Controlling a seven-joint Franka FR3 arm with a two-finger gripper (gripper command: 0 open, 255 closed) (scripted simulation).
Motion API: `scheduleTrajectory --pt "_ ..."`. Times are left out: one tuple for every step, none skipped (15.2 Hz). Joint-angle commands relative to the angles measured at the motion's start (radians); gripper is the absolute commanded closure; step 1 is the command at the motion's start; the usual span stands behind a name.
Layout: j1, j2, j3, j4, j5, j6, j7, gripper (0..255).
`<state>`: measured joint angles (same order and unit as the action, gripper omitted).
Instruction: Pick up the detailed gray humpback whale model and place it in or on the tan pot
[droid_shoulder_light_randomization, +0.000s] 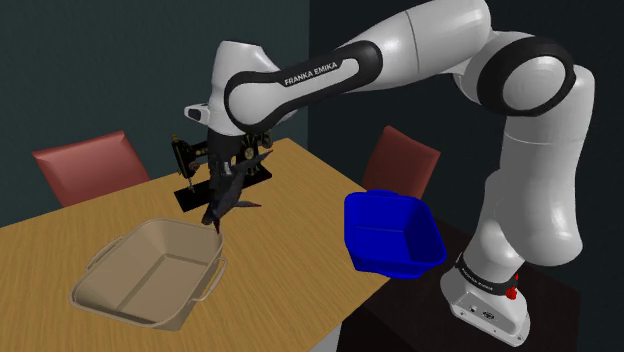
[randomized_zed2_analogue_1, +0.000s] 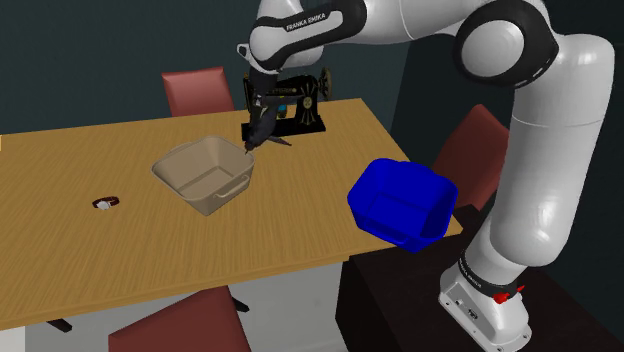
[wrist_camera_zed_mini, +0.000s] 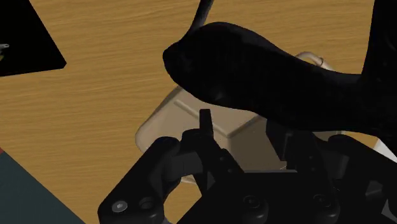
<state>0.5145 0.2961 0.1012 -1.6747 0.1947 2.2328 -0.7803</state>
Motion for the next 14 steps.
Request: scheduleTrajectory --pt "0.031 0.063 0.010 0.081 -0.020 -0.016 0.044 255" --pt "0.045 0.094 0.012 0.127 -0.031 -0.029 0.066 255" --pt "0.059 0.126 0.013 0.175 -0.042 -0.042 0.087 255" --pt "0.074 0.159 0.014 0.227 -0.052 -0.058 0.107 255" --pt "0.089 0.194 0.014 0.282 -0.063 -0.075 0.127 255" --pt "0.071 0.161 0.013 0.230 -0.051 -0.060 0.101 255" --pt "0.071 0.161 0.013 0.230 -0.051 -0.060 0.102 0" --pt "0.063 0.151 0.006 0.195 -0.040 -0.040 0.122 0" --pt "0.055 0.140 -0.002 0.160 -0.029 -0.021 0.142 0" --pt "0.048 0.128 -0.009 0.124 -0.018 -0.002 0.162 0" --pt "0.041 0.117 -0.016 0.088 -0.006 0.017 0.182 0" --pt "0.034 0.106 -0.023 0.052 0.005 0.037 0.201 0" --pt "0.028 0.095 -0.029 0.015 0.017 0.056 0.221 0" --pt "0.022 0.083 -0.036 -0.021 0.028 0.076 0.241 0"
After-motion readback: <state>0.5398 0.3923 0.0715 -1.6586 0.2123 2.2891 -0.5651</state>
